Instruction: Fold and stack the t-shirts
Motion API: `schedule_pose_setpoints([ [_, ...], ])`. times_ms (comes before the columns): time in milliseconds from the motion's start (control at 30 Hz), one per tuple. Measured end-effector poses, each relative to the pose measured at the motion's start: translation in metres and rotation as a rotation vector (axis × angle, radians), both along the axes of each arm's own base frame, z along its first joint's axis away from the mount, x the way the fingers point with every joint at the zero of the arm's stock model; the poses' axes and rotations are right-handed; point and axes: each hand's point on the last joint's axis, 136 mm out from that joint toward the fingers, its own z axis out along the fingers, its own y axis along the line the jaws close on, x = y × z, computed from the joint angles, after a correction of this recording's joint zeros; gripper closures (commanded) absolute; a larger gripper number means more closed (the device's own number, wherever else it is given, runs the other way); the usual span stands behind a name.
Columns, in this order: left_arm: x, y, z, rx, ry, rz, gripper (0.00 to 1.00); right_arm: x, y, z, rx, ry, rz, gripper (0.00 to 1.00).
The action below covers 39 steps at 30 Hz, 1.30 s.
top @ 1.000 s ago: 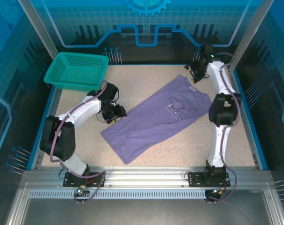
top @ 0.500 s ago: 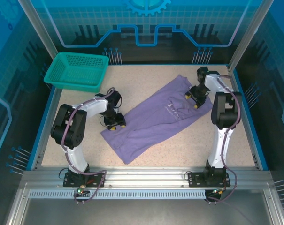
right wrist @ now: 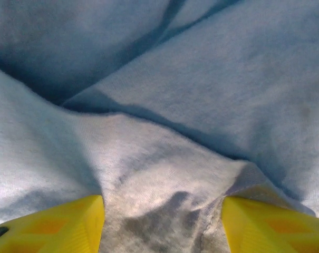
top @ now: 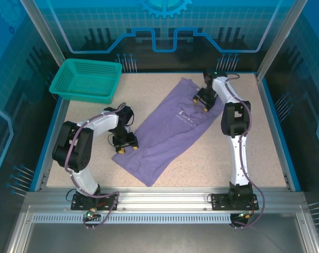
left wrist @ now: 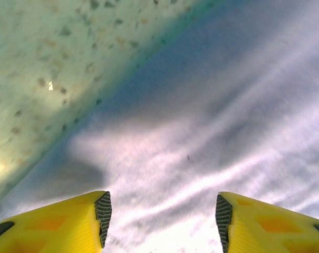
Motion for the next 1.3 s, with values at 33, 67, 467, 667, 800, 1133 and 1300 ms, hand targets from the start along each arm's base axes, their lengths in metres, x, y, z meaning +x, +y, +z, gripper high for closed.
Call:
schedule_pose_setpoints([
  [33, 0.0, 0.001, 0.006, -0.002, -0.017, -0.002, 0.39, 0.012, 0.009, 0.001, 0.005, -0.032, 0.016, 0.37],
  [67, 0.0, 0.001, 0.012, -0.003, -0.034, -0.002, 0.39, 0.022, 0.019, 0.002, 0.011, -0.062, 0.032, 0.37],
  [467, -0.009, -0.004, -0.003, -0.037, 0.026, -0.019, 0.45, 0.09, 0.113, 0.015, 0.243, -0.352, 0.105, 0.31],
  [667, -0.024, -0.024, -0.015, -0.106, 0.087, -0.045, 0.45, 0.093, 0.124, 0.025, 0.282, -0.377, 0.114, 0.21],
  [800, -0.03, -0.044, -0.015, -0.169, 0.101, -0.082, 0.46, 0.074, 0.115, 0.04, 0.249, -0.332, 0.142, 0.22],
  [1133, -0.035, -0.098, -0.011, -0.275, 0.158, -0.206, 0.44, -0.063, 0.076, 0.124, 0.147, -0.267, 0.29, 0.3],
  [1300, -0.034, -0.113, -0.009, -0.29, 0.146, -0.253, 0.38, -0.153, 0.096, 0.081, 0.147, -0.103, 0.414, 0.33],
])
